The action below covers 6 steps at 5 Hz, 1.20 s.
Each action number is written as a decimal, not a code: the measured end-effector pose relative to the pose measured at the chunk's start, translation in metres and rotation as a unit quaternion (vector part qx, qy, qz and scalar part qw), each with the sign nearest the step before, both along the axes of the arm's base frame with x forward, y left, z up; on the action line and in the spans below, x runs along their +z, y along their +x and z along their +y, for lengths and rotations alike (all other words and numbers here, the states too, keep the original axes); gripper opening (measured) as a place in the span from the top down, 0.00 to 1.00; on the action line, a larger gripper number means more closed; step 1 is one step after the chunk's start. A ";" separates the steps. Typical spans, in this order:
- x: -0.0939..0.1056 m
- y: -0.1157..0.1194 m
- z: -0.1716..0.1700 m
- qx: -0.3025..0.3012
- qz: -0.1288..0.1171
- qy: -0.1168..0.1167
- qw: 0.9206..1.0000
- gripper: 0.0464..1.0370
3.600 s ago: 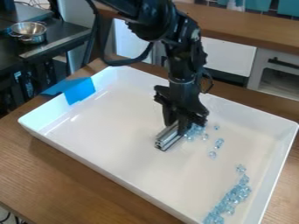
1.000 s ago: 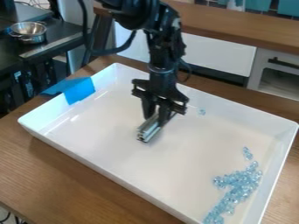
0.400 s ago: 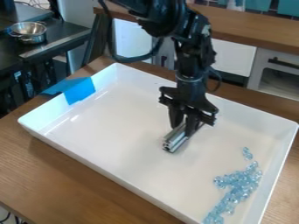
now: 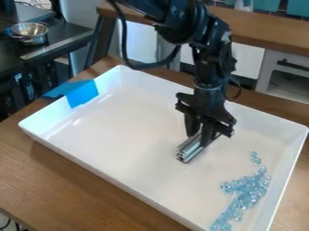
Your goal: Sweep into pile
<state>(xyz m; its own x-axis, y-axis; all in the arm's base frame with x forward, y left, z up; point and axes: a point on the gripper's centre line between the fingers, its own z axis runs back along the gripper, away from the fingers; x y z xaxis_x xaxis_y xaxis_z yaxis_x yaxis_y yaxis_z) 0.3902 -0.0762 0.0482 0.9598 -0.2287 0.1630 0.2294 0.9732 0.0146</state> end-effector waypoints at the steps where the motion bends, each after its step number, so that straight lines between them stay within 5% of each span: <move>1: -0.002 0.000 -0.008 -0.056 -0.008 0.000 0.998 0.70; 3: -0.004 -0.015 -0.025 -0.119 -0.015 0.001 0.993 0.70; 6: -0.003 -0.052 -0.066 -0.167 0.030 -0.017 0.985 0.70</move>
